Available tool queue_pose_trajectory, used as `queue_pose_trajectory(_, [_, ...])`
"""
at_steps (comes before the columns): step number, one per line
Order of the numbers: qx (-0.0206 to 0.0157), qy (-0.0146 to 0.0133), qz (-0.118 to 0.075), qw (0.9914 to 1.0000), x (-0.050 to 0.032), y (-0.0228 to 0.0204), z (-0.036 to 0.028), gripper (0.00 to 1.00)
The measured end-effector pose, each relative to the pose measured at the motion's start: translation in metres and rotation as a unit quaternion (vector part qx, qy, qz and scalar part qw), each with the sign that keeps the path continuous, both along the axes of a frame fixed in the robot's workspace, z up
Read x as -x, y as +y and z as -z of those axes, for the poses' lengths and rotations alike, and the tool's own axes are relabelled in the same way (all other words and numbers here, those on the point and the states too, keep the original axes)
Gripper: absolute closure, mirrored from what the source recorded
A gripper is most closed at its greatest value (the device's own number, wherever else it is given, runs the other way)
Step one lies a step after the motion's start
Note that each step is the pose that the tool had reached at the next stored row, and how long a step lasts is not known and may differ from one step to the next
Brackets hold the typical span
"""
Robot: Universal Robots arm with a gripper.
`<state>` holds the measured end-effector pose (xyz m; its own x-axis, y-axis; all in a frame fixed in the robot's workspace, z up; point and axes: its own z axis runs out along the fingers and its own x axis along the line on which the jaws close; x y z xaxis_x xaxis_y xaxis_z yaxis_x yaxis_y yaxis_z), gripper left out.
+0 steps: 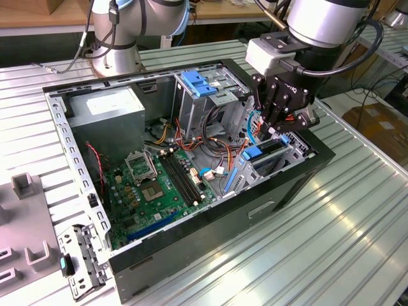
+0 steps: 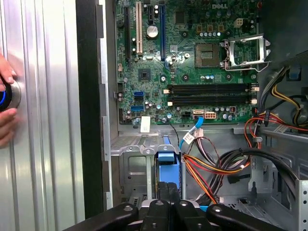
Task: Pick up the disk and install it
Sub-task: 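Insert the first disk wire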
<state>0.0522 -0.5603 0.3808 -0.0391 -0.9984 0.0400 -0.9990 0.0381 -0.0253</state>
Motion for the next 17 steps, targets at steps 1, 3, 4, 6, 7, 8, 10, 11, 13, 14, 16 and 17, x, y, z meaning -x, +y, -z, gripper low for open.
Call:
queue_pose_trajectory(1, [0.0, 0.0, 0.0, 1.0, 0.0, 0.0, 0.0, 0.89])
queue_pose_trajectory(3, [0.0, 0.0, 0.0, 1.0, 0.0, 0.0, 0.0, 0.89])
queue_pose_trajectory(4, [0.0, 0.0, 0.0, 1.0, 0.0, 0.0, 0.0, 0.89])
queue_pose_trajectory(6, [0.0, 0.0, 0.0, 1.0, 0.0, 0.0, 0.0, 0.89])
queue_pose_trajectory(7, [0.0, 0.0, 0.0, 1.0, 0.0, 0.0, 0.0, 0.89])
queue_pose_trajectory(8, [0.0, 0.0, 0.0, 1.0, 0.0, 0.0, 0.0, 0.89])
queue_pose_trajectory(10, [0.0, 0.0, -0.002, 1.0, 0.0, 0.0, 0.0, 0.89])
queue_pose_trajectory(11, [0.0001, 0.0, -0.003, 1.0, -0.0001, -0.0001, -0.0001, 0.89])
queue_pose_trajectory(13, [0.0, 0.0, -0.008, 0.99997, -0.0021, -0.0002, 0.0, 0.89])
queue_pose_trajectory(14, [-0.0001, -0.0001, -0.009, 0.99996, -0.0083, -0.0002, 0.0001, 0.89])
queue_pose_trajectory(16, [0.0, 0.0, -0.009, 0.99996, -0.0136, -0.0001, 0.0001, 0.89])
queue_pose_trajectory(17, [0.0, 0.0, -0.009, 0.99996, -0.0162, -0.0001, 0.0002, 0.89])
